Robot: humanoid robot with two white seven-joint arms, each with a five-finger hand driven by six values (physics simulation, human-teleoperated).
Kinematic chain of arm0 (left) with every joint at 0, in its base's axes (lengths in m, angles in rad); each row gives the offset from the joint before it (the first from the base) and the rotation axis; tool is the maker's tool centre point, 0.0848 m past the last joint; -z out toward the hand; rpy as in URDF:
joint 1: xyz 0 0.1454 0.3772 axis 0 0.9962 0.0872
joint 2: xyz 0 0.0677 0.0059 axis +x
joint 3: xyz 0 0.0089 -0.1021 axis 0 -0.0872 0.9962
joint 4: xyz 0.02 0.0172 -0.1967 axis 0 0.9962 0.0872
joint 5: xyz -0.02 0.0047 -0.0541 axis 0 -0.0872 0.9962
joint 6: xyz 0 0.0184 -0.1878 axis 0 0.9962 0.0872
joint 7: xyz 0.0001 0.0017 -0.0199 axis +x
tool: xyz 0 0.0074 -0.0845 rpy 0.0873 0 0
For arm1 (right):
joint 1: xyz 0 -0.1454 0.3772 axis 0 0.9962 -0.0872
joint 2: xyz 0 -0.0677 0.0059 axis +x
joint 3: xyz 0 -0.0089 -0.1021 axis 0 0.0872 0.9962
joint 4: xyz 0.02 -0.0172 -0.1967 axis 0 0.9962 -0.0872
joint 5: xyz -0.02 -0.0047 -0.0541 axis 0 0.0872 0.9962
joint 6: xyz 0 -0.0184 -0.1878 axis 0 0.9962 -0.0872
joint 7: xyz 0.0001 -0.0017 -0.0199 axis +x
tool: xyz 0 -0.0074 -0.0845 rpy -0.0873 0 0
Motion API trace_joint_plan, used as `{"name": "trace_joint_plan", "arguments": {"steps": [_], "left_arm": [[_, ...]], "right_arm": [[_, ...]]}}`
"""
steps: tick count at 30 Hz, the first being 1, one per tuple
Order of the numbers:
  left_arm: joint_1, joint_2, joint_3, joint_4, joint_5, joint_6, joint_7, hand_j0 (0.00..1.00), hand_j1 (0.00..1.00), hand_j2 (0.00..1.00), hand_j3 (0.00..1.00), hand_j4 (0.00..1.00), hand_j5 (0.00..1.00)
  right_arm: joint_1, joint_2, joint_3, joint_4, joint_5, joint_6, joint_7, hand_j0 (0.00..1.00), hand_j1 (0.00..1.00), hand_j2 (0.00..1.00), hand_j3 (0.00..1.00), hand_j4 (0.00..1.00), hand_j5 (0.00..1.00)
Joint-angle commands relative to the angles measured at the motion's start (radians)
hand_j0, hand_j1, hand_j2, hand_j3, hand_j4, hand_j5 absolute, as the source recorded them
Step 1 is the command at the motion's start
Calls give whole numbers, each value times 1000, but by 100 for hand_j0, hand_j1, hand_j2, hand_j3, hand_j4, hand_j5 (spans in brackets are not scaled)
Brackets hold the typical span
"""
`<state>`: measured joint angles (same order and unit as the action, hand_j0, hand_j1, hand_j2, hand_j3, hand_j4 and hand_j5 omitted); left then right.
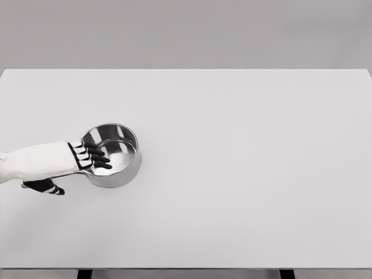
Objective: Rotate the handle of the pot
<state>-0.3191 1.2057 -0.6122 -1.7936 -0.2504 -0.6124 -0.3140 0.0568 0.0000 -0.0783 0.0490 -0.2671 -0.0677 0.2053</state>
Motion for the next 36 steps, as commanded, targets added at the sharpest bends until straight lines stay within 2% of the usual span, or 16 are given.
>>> {"name": "trace_joint_plan", "arguments": {"steps": [1, 26, 34, 36], "left_arm": [[0, -8, 2, 5, -3, 2, 0, 100, 100, 100, 100, 100, 100], [8, -23, 71, 74, -41, 2, 1, 100, 100, 100, 100, 100, 100], [9, -25, 108, 94, -55, 2, 1, 100, 100, 100, 100, 100, 100], [12, -49, 126, 114, -56, 2, 0, 100, 100, 100, 100, 100, 100]], "right_arm": [[0, 0, 0, 0, 0, 0, 0, 100, 100, 100, 100, 100, 100], [0, 0, 0, 0, 0, 0, 0, 100, 100, 100, 100, 100, 100], [0, 0, 0, 0, 0, 0, 0, 100, 100, 100, 100, 100, 100], [0, 0, 0, 0, 0, 0, 0, 100, 100, 100, 100, 100, 100]]}}
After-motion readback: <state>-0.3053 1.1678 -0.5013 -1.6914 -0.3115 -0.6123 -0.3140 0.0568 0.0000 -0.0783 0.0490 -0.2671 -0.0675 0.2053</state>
